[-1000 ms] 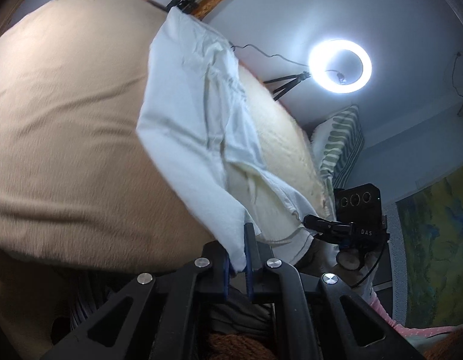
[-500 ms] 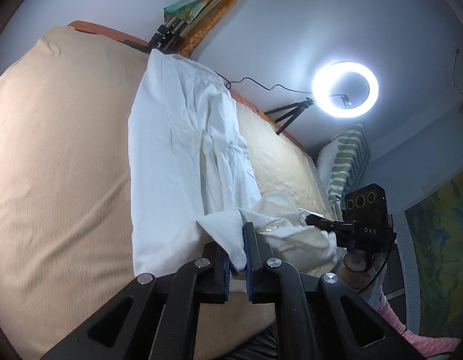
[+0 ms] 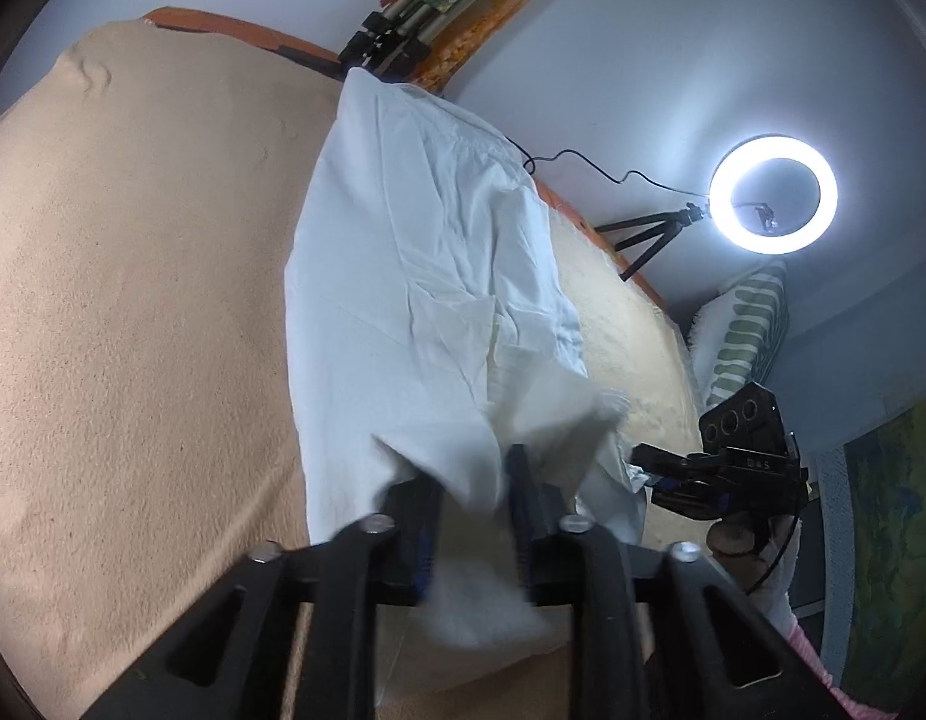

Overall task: Fold small clothes
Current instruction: 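Grasp the hem with the left tool while the right tool grasps it too, then fold the hem up toward the collar with both tools and release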

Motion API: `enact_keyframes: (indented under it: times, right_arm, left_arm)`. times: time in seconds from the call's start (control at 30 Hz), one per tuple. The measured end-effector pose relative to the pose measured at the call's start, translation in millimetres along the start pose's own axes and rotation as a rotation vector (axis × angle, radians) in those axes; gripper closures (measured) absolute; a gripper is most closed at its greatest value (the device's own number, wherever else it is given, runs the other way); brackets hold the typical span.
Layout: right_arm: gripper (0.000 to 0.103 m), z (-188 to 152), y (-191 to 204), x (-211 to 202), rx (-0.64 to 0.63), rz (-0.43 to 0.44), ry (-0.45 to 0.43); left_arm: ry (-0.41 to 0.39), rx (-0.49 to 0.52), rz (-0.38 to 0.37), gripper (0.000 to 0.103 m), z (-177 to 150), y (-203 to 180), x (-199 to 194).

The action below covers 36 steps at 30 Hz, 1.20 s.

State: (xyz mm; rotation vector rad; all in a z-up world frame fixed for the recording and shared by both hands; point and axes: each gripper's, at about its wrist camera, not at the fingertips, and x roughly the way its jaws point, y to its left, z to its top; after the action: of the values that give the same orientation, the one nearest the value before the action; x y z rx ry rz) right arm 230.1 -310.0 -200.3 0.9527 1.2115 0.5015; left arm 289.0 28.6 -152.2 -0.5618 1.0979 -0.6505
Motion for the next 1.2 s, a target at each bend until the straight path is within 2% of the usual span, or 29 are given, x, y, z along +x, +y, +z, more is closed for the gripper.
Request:
enact_keyframes:
  times: [0.03,0.07,0.1,0.17,0.3,0.43,0.47,0.53,0.6,0.63,0.67,0.7,0.77,0.8,0.83,0.93,1.03,1.13,1.2]
  right_arm:
    - [0.072,1.3,0.8,-2.5,0.001,0.012,-0.004]
    - [0.055,1.8,2.9,-7.3,-0.004,0.032,-0.015]
    - [0.046,1.1,5.8,-12.4,-0.015,0.060,-0.027]
    - [0.045,-2.3,15.2,-26.3,-0.061,0.101,-0.051]
    - [0.045,-22.6,35.9,-47.6,-0.228,-0.044,-0.136]
    - [0.045,-28.9,34.0,-30.4,-0.313,-0.212,-0.126]
    - [0.045,-27.4,32.8,-22.6,-0.320,-0.240,-0.122]
    - [0.052,-24.2,33.7,-9.0,-0.345,-0.282,-0.114]
    - [0.064,-21.6,41.0,1.7,-0.394,-0.334,-0.115]
    - [0.066,-21.4,46.4,5.6,-0.428,-0.361,-0.117]
    - [0.082,-23.2,50.6,8.6,-0.467,-0.367,-0.108]
    - [0.093,-23.6,54.5,10.3,-0.488,-0.351,-0.087]
    - [0.093,-22.5,60.9,0.5,-0.487,-0.204,-0.081]
    - [0.093,-19.3,59.6,-9.4,-0.478,-0.083,-0.090]
    - [0.094,-15.6,55.7,-15.6,-0.475,-0.006,-0.109]
    - [0.094,10.4,15.0,-12.3,-0.322,0.128,-0.100]
    - [0.094,20.2,-14.9,-0.4,-0.253,0.048,-0.080]
    - [0.094,16.1,-9.8,-1.6,-0.312,-0.075,-0.071]
    - [0.088,14.4,2.5,-7.1,-0.343,-0.169,-0.080]
  left_arm:
    - [-0.015,-0.014,0.002,0.059,2.3,1.9,-1.4]
    - [-0.034,-0.024,-0.002,0.054,4.7,3.1,-4.6]
    - [-0.049,-0.029,-0.018,0.053,6.6,3.4,-8.6]
    - [-0.085,-0.025,-0.043,0.053,9.3,2.9,-20.1]
    - [-0.113,0.074,0.031,0.052,-5.3,1.4,-35.8]
    - [-0.061,0.072,0.100,0.054,-19.8,15.5,-22.0]
    - [-0.051,0.066,0.108,0.057,-21.9,18.6,-17.9]
    - [-0.044,0.063,0.088,0.068,-24.5,19.7,-13.4]
    - [-0.041,0.098,0.084,0.076,-26.5,13.4,-11.1]
    - [-0.040,0.126,0.093,0.080,-27.5,8.8,-9.3]
    - [-0.038,0.145,0.104,0.091,-29.1,6.2,-8.8]
    - [-0.036,0.156,0.110,0.097,-29.8,4.7,-8.6]
    - [-0.049,0.152,0.095,0.099,-30.8,5.7,-13.5]
    - [-0.056,0.151,0.084,0.100,-30.8,6.7,-15.8]
    - [-0.058,0.149,0.077,0.100,-30.5,8.9,-16.9]
    - [-0.056,0.123,0.078,0.101,-26.6,20.0,-13.5]
    - [-0.059,0.102,0.082,0.100,-23.6,26.4,-10.9]
    - [-0.063,0.115,0.103,0.094,-21.9,24.9,-12.1]
    - [-0.066,0.132,0.126,0.082,-21.5,20.9,-15.3]
